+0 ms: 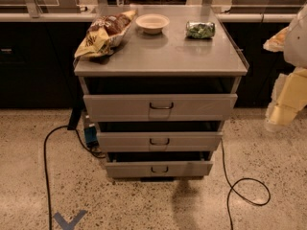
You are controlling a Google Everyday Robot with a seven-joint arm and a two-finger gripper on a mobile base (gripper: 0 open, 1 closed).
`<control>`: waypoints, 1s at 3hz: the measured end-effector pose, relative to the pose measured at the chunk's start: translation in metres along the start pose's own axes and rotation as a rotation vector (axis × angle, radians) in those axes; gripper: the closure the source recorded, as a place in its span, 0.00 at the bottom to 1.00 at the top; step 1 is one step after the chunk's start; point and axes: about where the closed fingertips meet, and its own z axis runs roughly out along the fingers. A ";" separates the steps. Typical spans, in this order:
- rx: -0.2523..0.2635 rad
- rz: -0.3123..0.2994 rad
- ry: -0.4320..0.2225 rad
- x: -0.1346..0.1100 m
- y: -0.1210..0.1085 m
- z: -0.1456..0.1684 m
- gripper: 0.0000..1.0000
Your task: Open top drawer
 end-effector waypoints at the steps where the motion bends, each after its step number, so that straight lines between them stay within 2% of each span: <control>1: 0.001 0.000 0.000 0.000 0.000 0.000 0.00; 2: -0.039 -0.031 -0.023 -0.010 0.007 0.032 0.00; 3: -0.065 -0.063 -0.078 -0.020 0.012 0.086 0.00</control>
Offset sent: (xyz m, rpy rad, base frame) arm 0.0137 0.0433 -0.0887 0.0586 0.0965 0.1209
